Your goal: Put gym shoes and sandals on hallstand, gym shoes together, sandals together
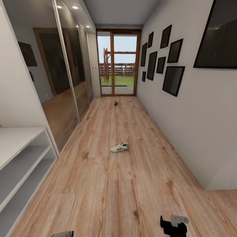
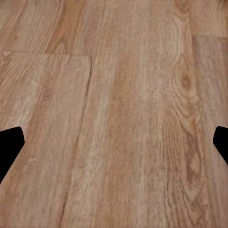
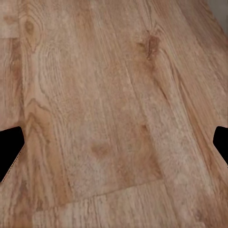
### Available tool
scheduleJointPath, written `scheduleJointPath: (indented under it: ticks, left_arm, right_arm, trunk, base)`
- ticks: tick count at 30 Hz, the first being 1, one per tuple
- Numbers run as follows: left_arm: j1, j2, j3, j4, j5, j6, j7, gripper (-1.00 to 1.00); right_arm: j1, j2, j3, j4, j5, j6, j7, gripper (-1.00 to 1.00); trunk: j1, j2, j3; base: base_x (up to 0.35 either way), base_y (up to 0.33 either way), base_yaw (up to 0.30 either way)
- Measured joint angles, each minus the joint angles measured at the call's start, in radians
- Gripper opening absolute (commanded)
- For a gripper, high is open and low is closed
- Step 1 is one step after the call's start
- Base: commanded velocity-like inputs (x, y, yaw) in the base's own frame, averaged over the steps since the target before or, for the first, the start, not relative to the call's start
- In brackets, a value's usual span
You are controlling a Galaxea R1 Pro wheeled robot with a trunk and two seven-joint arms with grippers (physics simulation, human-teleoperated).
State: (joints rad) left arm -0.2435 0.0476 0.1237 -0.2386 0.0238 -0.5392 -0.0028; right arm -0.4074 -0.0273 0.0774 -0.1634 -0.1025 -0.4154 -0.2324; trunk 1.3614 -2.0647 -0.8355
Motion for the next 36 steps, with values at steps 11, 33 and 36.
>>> scheduleJointPath:
  ticks: [11, 33, 36]
  left_arm:
    - [-0.001, 0.000, 0.000, 0.000, 0.000, 0.000, 0.000, 1.00]
    - [0.000, 0.000, 0.000, 0.000, 0.000, 0.001, 0.000, 1.00]
    - [0.000, 0.000, 0.000, 0.000, 0.000, 0.000, 0.000, 1.00]
  right_arm:
    - [0.000, 0.000, 0.000, 0.000, 0.000, 0.000, 0.000, 1.00]
    - [0.000, 0.000, 0.000, 0.000, 0.000, 0.000, 0.000, 1.00]
    - [0.000, 0.000, 0.000, 0.000, 0.001, 0.000, 0.000, 1.00]
  trunk:
    - [0.000, 0.000, 0.000]
    - [0.000, 0.000, 0.000]
    - [0.000, 0.000, 0.000]
  base:
    - [0.332, -0.092, 0.000]
    - [0.307, -0.127, 0.000]
    - [0.298, -0.135, 0.000]
